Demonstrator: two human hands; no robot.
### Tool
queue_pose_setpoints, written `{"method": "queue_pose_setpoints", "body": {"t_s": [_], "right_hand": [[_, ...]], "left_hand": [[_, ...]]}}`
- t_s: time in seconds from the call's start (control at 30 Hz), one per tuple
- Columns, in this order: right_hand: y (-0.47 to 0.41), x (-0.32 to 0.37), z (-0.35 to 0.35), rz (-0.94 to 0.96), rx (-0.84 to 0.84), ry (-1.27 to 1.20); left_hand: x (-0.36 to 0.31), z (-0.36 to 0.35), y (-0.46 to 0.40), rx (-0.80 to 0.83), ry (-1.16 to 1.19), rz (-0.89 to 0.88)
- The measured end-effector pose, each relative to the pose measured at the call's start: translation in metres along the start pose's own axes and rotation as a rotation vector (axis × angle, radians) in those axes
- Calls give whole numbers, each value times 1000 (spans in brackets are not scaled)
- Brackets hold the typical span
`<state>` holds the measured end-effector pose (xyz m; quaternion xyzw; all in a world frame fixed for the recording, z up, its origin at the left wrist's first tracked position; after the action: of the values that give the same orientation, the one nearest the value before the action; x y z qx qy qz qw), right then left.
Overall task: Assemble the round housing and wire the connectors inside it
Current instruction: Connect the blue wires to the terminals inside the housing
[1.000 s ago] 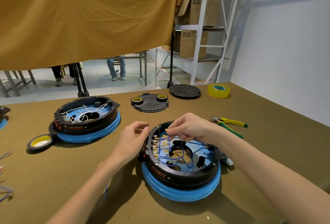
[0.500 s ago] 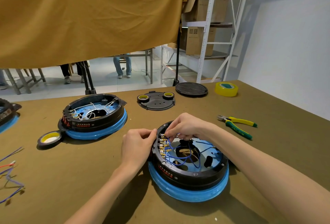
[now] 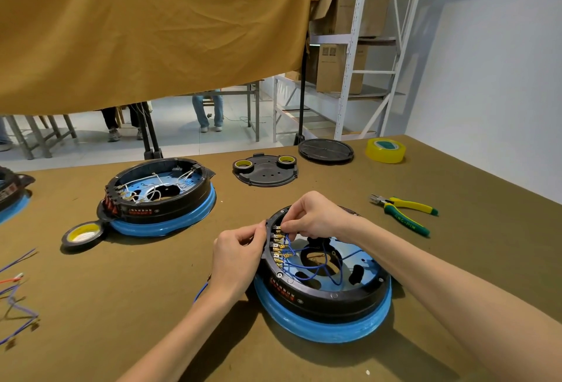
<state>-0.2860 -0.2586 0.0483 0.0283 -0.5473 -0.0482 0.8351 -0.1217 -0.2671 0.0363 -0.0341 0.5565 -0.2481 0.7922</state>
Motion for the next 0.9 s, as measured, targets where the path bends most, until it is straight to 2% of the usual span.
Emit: {"method": "queue_pose_setpoints", "body": {"t_s": [0.3, 0.47, 0.63, 0.83, 0.9], "right_hand": [[-3, 1, -3, 40, 30, 15], [0, 3, 2, 45, 28, 73], [-1, 6, 5, 73, -53, 71], [1, 6, 5, 83, -38, 85], [5, 11, 6, 131, -70, 206]], "left_hand": [[4, -3, -6, -10, 14, -31], [4, -5, -7, 45, 69, -17], [11, 1, -6, -76, 19, 46], [9, -13, -5, 74, 71, 63], [11, -15, -5, 102, 82, 68]]}}
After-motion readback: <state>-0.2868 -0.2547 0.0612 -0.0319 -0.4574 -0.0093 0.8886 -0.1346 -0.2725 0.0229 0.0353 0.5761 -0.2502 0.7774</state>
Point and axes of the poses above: each hand's wrist, its own y-axis away from the middle knuckle, its own z-axis out of the back of the hand, x = y × z, the point moved 10 cm from there along -y, towards the middle knuckle, and after that the axes turned 12 degrees about -y, right-handed, at the moved point
